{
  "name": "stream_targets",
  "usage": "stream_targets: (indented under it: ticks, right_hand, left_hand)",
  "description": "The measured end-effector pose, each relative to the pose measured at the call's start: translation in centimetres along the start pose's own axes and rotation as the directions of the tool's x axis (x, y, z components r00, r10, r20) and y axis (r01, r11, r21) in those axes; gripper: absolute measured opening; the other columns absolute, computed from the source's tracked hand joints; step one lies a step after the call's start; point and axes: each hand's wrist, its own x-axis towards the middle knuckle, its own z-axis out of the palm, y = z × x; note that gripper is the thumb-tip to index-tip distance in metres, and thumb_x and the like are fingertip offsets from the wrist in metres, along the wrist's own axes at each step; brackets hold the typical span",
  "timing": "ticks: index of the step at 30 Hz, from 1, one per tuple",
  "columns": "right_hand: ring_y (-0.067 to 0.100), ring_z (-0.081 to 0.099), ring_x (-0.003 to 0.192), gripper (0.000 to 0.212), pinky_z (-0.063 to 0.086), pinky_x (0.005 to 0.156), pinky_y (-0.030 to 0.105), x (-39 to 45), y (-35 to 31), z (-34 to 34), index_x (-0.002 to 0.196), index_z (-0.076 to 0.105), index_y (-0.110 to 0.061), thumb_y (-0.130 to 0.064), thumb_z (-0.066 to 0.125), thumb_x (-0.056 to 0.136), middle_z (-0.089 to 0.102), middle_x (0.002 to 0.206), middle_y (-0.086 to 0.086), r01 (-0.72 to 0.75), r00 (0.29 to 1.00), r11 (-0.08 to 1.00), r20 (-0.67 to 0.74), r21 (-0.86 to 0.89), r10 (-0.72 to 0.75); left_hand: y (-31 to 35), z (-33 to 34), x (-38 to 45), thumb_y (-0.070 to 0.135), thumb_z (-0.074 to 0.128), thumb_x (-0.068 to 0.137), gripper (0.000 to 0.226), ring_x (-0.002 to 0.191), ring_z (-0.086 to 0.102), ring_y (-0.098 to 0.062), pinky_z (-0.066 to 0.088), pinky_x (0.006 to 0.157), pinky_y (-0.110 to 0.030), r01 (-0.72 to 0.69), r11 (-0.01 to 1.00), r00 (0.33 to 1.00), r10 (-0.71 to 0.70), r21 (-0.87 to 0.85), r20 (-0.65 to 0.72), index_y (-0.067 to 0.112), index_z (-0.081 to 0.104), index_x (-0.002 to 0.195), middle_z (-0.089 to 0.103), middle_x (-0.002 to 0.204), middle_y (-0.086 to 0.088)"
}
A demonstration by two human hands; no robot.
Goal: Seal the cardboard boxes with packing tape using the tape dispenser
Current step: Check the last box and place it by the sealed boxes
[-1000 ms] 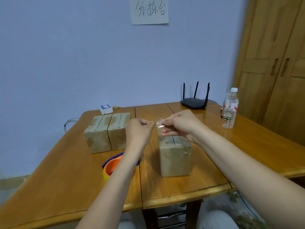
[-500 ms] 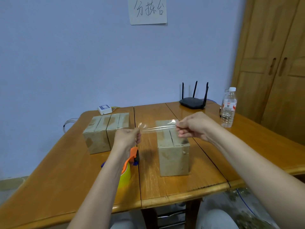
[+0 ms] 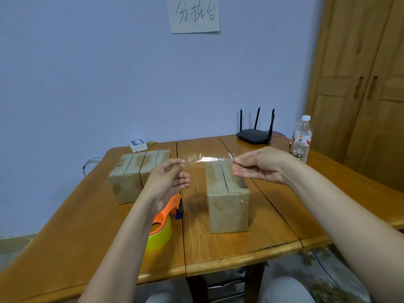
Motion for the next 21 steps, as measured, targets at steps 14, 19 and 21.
stream_targets:
  ticks: [14, 19, 21]
  right_hand:
    - [0.031, 0.072, 0.104, 0.039, 0.062, 0.075, 0.030, -1.3, -0.6, -0.6, 0.118, 0.065, 0.013, -0.001, 0.071, 0.082, 0.068, 0.119, 0.028, -0.004, 0.993, 0.992, 0.118, -0.123, 0.019]
    - [0.030, 0.075, 0.097, 0.046, 0.063, 0.077, 0.035, -1.1, 0.0, -0.7, 0.111, 0.066, 0.012, -0.031, 0.064, 0.094, 0.071, 0.111, 0.028, 0.001, 0.998, 0.990, 0.063, -0.143, 0.008]
    - [0.028, 0.076, 0.089, 0.025, 0.063, 0.072, 0.032, -0.9, 0.4, -0.9, 0.109, 0.069, 0.010, -0.009, 0.068, 0.093, 0.071, 0.109, 0.028, 0.048, 0.999, 0.979, 0.014, -0.197, -0.046]
  left_hand:
    - [0.9, -0.9, -0.5, 0.009, 0.042, 0.105, 0.029, 0.104, 0.071, -0.031, 0.061, 0.083, -0.035, 0.100, 0.995, 0.978, -0.103, 0.028, 0.179, -0.002, 0.065, 0.118, 0.073, 0.113, -0.017]
    - [0.5, -0.2, -0.3, 0.035, 0.055, 0.100, 0.041, 0.096, 0.073, -0.034, 0.062, 0.079, -0.037, 0.139, 0.988, 0.985, -0.145, 0.071, 0.095, -0.003, 0.069, 0.107, 0.075, 0.102, -0.019]
    - [0.2, 0.3, -0.5, 0.027, 0.064, 0.095, 0.031, 0.093, 0.074, -0.033, 0.062, 0.077, -0.035, 0.102, 0.983, 0.989, -0.117, 0.152, 0.092, -0.001, 0.071, 0.105, 0.075, 0.101, -0.018]
